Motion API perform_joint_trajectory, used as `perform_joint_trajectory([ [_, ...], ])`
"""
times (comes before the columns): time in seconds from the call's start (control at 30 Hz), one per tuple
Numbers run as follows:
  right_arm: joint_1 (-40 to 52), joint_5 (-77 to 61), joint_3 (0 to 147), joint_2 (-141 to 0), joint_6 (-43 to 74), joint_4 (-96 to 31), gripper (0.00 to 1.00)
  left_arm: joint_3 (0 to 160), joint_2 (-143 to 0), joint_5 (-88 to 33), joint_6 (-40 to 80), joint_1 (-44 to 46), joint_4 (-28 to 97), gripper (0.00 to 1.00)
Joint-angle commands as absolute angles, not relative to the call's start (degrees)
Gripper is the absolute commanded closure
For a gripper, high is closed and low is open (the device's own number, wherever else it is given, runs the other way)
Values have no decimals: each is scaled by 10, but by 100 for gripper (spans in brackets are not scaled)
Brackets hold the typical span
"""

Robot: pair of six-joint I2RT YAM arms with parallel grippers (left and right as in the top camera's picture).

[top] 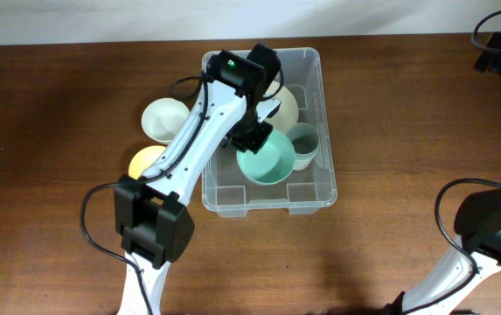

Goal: Pack container
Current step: 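Lift the mint bowl and place it in the bin's front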

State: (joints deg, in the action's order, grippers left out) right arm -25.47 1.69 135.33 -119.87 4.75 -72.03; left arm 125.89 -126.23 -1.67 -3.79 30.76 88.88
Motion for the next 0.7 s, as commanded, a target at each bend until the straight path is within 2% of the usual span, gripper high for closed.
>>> perform_joint_trajectory([
  [0.0, -255, 22, 1365, -1193, 54, -720, 1, 1204, -1264, -21, -32, 304, 876, 99],
  [0.23, -255, 22, 1365, -1193, 54, -720, 1, 1172, -1264, -21, -30, 289, 851, 99],
  [0.4, -255, 22, 1365, -1193, 54, -720, 1, 1209, -1263, -26, 15, 251, 851, 99],
  [0.43, -255, 22, 1365, -1193, 54, -720, 1, 1227, -1263, -31, 15, 243, 851, 89],
  [0.47, -255, 22, 1365, -1193, 54, -720, 1, 1243, -1263, -33, 15, 237, 851, 54],
  [0.57, -255, 22, 1365, -1193, 54, -720, 1, 1303, -1263, -59, -33, 218, 866, 46],
  [0.67, -255, 22, 1365, -1193, 54, -720, 1, 1304, -1263, -62, -44, 218, 893, 45],
])
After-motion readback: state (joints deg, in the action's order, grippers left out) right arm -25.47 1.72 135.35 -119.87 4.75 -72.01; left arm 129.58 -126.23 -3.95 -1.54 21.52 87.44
